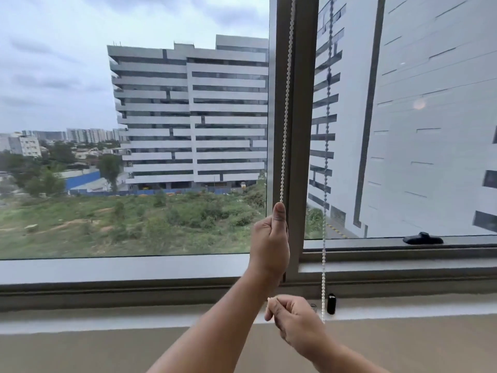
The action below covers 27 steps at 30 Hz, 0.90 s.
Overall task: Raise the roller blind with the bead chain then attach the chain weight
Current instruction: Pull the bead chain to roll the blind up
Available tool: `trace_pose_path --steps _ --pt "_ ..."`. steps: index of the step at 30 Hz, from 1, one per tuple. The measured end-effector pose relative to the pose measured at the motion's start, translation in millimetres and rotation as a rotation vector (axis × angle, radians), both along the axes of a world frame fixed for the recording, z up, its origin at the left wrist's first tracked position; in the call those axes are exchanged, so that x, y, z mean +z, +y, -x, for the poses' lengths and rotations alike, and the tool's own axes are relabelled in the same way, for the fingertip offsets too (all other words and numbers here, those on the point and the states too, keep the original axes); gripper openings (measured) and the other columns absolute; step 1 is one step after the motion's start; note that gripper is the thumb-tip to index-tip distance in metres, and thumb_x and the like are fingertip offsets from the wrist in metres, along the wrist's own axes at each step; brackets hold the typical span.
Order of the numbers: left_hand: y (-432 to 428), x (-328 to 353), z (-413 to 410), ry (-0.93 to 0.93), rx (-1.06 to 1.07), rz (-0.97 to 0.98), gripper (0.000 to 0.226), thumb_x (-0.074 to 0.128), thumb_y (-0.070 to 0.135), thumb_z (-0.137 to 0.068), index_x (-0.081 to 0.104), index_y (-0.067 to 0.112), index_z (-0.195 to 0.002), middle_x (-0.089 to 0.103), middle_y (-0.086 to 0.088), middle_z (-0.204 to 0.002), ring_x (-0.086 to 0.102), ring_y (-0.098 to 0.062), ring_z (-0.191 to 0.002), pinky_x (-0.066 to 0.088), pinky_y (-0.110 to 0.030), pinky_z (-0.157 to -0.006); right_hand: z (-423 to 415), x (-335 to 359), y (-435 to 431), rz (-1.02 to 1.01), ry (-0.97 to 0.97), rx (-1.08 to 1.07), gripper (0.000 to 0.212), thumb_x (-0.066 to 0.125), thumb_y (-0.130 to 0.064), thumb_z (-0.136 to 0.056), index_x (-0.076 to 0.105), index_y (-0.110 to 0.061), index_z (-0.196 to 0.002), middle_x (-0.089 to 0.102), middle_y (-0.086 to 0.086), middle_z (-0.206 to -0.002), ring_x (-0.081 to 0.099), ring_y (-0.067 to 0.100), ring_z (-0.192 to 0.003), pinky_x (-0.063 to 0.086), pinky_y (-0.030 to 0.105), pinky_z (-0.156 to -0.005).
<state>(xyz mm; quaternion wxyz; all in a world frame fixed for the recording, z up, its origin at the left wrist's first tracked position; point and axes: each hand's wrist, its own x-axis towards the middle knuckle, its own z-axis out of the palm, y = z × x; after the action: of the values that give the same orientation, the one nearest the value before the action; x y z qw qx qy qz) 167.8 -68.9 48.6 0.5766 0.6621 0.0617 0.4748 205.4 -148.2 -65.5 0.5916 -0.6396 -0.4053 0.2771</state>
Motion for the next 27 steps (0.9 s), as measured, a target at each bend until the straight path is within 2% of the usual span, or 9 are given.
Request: trace_pose_path --steps 2,5,8,10,13,16,18,22,27 --pt "-4 -2 2 0.021 -0.002 0.013 0.056 0.043 0.060 -0.086 0.029 0.017 -0.053 0.025 -0.001 -0.049 0.019 -0.013 -0.046 0.014 -0.034 -0.047 -3 17 -6 0.027 -0.058 0.007 0.035 0.047 -0.011 -0.103 0.065 -0.013 -0.073 0.059 -0.006 -0.052 0.051 0.004 -0.043 0.037 0.012 -0.044" --pt "-7 -5 3 0.022 0.022 0.023 0.058 0.044 0.055 -0.095 0.032 0.017 -0.052 0.027 -0.002 -0.049 0.022 -0.013 -0.046 0.017 -0.035 -0.049 -16 61 -10 -0.019 -0.120 -0.027 0.030 0.051 -0.006 -0.099 0.065 -0.016 -0.075 0.065 -0.011 -0.056 0.053 -0.003 -0.049 0.038 0.008 -0.045" --pt "-10 -8 0 0.012 -0.047 0.027 0.061 0.042 0.046 -0.101 0.053 0.017 -0.049 0.047 0.006 -0.045 0.042 -0.010 -0.042 0.036 -0.030 -0.047 -34 116 -6 -0.141 -0.066 -0.083 0.024 0.048 -0.016 -0.102 0.066 -0.010 -0.087 0.065 0.003 -0.070 0.056 0.018 -0.066 0.047 0.026 -0.061" --pt "-14 -8 -1 -0.006 -0.086 0.029 0.060 0.040 0.042 -0.102 0.058 0.007 -0.057 0.047 0.010 -0.044 0.040 -0.006 -0.040 0.031 -0.029 -0.045 -42 154 -2 -0.231 0.042 -0.101 0.032 0.045 -0.029 -0.102 0.068 -0.009 -0.092 0.068 0.013 -0.084 0.060 0.028 -0.078 0.050 0.040 -0.074" --pt "-21 -5 0 0.001 -0.053 0.042 0.059 0.040 0.040 -0.102 0.038 0.023 -0.046 0.030 0.011 -0.040 0.022 -0.006 -0.036 0.015 -0.029 -0.046 -44 205 -1 -0.362 0.217 0.002 0.038 0.044 -0.041 -0.100 0.068 -0.012 -0.096 0.075 0.007 -0.080 0.070 0.022 -0.073 0.055 0.033 -0.063" --pt "-24 -4 2 0.005 -0.039 0.059 0.057 0.041 0.041 -0.101 0.030 0.023 -0.048 0.027 0.009 -0.041 0.020 -0.007 -0.037 0.014 -0.026 -0.044 -37 233 0 -0.428 0.305 0.119 0.035 0.051 -0.043 -0.096 0.068 -0.014 -0.089 0.072 0.002 -0.073 0.069 0.017 -0.065 0.053 0.030 -0.058" --pt "-23 -4 4 0.011 -0.047 0.068 0.054 0.041 0.049 -0.096 0.028 0.022 -0.051 0.026 0.008 -0.043 0.019 -0.007 -0.038 0.014 -0.024 -0.043 -30 240 3 -0.459 0.339 0.179 0.032 0.054 -0.042 -0.096 0.067 -0.015 -0.082 0.066 -0.001 -0.065 0.063 0.012 -0.055 0.049 0.027 -0.056" --pt "-25 -4 9 -0.008 -0.024 0.030 0.053 0.041 0.054 -0.090 0.027 0.022 -0.051 0.025 0.007 -0.043 0.018 -0.008 -0.039 0.014 -0.026 -0.044 -17 238 10 -0.552 0.331 0.140 0.037 0.051 -0.038 -0.099 0.062 -0.019 -0.069 0.040 -0.008 -0.048 0.033 0.007 -0.038 0.032 0.022 -0.040" --pt "-25 -17 13 0.028 -0.014 -0.019 0.058 0.040 0.052 -0.098 0.027 0.026 -0.047 0.025 0.013 -0.042 0.018 -0.005 -0.039 0.016 -0.023 -0.040 -10 221 15 -0.667 0.338 0.150 0.040 0.049 -0.036 -0.100 0.058 -0.019 -0.064 0.039 -0.010 -0.041 0.028 0.005 -0.032 0.027 0.017 -0.033"
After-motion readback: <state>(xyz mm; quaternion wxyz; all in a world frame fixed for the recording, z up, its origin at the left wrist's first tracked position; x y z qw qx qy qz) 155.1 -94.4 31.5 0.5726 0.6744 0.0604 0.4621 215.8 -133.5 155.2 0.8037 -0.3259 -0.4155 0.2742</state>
